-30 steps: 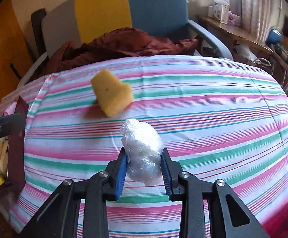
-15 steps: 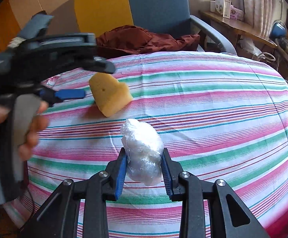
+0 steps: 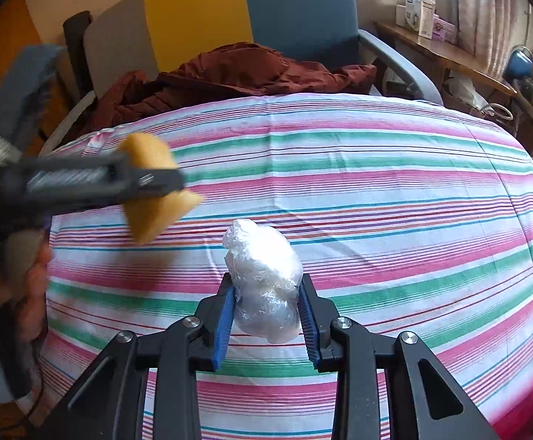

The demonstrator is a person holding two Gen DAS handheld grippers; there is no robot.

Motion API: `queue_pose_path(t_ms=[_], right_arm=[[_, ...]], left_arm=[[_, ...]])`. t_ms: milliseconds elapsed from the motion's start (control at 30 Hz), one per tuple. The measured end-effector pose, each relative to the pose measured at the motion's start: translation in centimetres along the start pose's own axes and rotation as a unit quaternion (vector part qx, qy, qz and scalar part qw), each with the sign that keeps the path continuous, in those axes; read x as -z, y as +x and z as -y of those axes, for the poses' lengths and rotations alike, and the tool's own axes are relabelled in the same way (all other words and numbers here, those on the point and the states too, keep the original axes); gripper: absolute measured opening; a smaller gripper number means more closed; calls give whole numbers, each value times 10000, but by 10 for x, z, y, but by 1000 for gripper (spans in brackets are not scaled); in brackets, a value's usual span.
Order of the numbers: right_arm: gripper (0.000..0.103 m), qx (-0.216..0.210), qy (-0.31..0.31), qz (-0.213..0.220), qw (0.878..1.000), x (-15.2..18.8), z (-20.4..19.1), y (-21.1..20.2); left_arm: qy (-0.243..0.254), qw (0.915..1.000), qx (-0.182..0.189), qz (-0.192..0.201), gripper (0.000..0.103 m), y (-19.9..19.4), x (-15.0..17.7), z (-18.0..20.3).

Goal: Organize objects
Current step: 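Carry the yellow sponge and plastic bag in both grippers over the tray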

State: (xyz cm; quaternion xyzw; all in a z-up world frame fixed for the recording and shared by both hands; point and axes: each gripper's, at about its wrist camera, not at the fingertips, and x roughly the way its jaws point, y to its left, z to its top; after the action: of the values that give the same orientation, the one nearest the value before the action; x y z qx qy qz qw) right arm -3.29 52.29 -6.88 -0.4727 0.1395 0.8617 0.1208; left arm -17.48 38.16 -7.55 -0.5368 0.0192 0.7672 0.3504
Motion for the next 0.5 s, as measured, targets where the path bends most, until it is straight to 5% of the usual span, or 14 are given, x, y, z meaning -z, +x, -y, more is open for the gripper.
queue_pose_path(t_ms=[500], right_arm=[[34,-967,-796,333,9916,10,-79,-23]], left_arm=[[650,9818,-1208,1315,55,-154,89,-37]])
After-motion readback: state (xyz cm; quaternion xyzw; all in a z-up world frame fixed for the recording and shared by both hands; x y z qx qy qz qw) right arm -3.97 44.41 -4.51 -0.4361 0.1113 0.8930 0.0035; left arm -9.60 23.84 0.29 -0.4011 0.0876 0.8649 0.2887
